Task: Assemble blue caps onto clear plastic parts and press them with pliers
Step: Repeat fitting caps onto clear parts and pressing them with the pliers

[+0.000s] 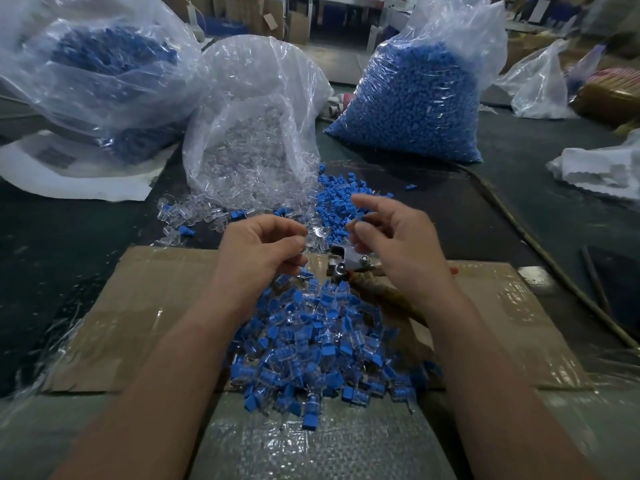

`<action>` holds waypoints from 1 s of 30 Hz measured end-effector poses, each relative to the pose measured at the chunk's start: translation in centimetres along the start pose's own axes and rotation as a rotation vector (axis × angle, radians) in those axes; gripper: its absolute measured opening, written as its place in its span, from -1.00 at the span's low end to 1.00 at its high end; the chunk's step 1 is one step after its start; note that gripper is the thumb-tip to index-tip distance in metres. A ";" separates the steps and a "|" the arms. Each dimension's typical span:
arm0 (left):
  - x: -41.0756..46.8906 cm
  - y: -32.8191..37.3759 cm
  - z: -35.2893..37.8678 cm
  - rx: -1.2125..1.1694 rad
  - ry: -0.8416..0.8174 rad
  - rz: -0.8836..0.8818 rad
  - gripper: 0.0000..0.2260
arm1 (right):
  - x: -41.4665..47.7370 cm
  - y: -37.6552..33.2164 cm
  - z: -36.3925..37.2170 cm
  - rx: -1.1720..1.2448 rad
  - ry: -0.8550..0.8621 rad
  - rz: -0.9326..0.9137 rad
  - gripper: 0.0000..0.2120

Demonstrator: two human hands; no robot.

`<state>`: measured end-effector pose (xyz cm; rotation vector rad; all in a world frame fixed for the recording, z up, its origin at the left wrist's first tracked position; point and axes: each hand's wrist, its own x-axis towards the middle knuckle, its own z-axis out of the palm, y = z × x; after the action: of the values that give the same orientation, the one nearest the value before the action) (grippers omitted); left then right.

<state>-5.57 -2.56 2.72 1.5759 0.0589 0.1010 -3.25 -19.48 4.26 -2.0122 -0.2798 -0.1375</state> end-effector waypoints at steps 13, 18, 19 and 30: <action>-0.1 -0.1 0.4 0.061 0.040 0.080 -0.86 | -1.5 -0.7 2.1 0.083 0.001 -0.131 -0.77; -0.3 0.1 0.6 0.067 0.008 0.084 -0.85 | -1.6 -0.5 2.3 -0.069 -0.001 -0.215 -0.85; -0.3 0.2 0.6 0.064 -0.006 0.085 -0.85 | -1.6 -0.5 2.3 -0.104 0.002 -0.242 -0.83; -0.5 0.7 0.6 -0.097 -0.081 -0.006 -0.87 | -1.4 -0.2 1.6 -0.147 -0.005 -0.383 -0.78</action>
<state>-5.99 -3.17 3.44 1.4816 -0.0049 0.0352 -4.70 -18.13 3.38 -2.0837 -0.6745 -0.4033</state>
